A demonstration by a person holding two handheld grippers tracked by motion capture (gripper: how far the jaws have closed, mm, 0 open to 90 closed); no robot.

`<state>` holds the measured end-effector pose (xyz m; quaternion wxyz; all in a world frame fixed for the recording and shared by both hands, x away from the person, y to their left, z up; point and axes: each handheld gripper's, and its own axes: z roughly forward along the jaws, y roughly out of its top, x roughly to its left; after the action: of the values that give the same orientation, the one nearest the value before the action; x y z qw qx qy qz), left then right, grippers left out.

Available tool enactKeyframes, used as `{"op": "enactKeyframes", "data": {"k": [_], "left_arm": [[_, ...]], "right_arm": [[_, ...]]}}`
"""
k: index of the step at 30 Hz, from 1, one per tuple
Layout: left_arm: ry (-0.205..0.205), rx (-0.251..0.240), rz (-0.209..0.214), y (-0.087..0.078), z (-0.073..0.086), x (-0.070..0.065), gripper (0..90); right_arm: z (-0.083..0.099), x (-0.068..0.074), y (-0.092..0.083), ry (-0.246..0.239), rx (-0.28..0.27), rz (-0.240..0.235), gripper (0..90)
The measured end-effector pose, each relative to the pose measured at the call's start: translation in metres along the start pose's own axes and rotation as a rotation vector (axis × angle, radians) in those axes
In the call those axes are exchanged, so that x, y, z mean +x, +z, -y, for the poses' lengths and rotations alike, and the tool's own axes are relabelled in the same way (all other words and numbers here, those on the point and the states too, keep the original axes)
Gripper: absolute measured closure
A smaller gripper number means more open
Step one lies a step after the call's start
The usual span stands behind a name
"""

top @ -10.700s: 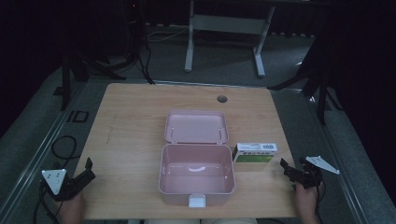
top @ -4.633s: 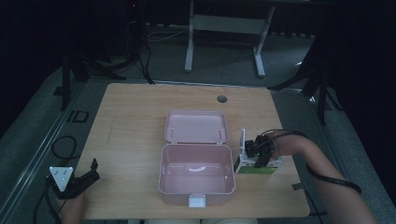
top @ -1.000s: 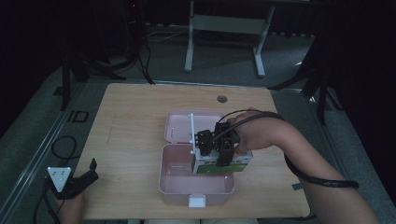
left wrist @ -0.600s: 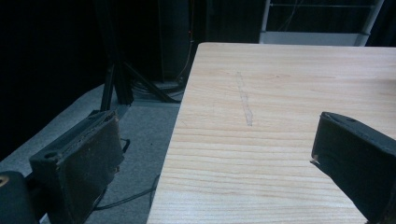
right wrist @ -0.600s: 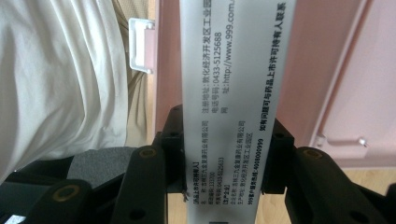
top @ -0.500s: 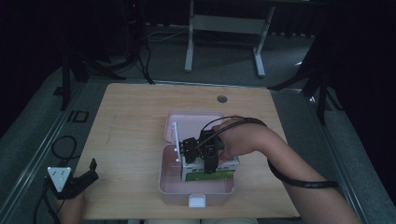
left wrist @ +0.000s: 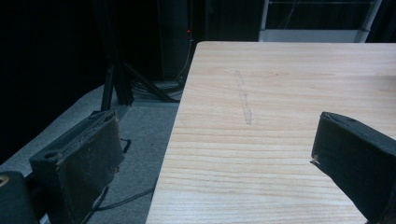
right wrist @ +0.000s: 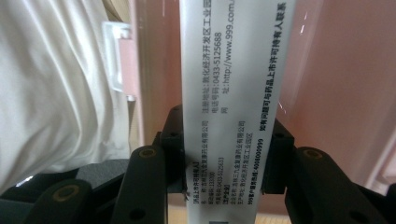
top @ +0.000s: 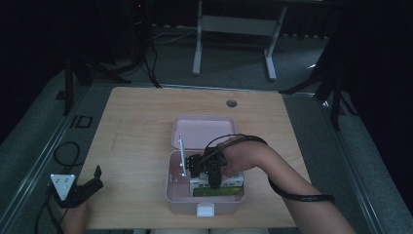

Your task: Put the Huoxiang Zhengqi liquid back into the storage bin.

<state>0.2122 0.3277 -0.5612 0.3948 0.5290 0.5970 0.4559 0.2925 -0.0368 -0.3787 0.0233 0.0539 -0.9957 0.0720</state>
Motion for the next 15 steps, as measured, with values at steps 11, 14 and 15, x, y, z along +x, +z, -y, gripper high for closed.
{"op": "enactKeyframes", "data": {"k": [11, 14, 15], "left_arm": [[-0.004, -0.002, 0.001, 0.0, 0.0, 0.0, 2.1], [-0.002, -0.002, 0.001, 0.0, 0.0, 0.0, 2.1], [-0.003, -0.001, 0.001, 0.0, 0.0, 0.0, 2.1]], "right_arm": [[-0.005, -0.004, 0.032, 0.007, 0.016, -0.015, 61.6], [-0.007, -0.005, 0.04, 0.01, 0.012, -0.026, 61.6], [-0.008, -0.006, 0.043, 0.011, 0.011, -0.03, 61.6]]}}
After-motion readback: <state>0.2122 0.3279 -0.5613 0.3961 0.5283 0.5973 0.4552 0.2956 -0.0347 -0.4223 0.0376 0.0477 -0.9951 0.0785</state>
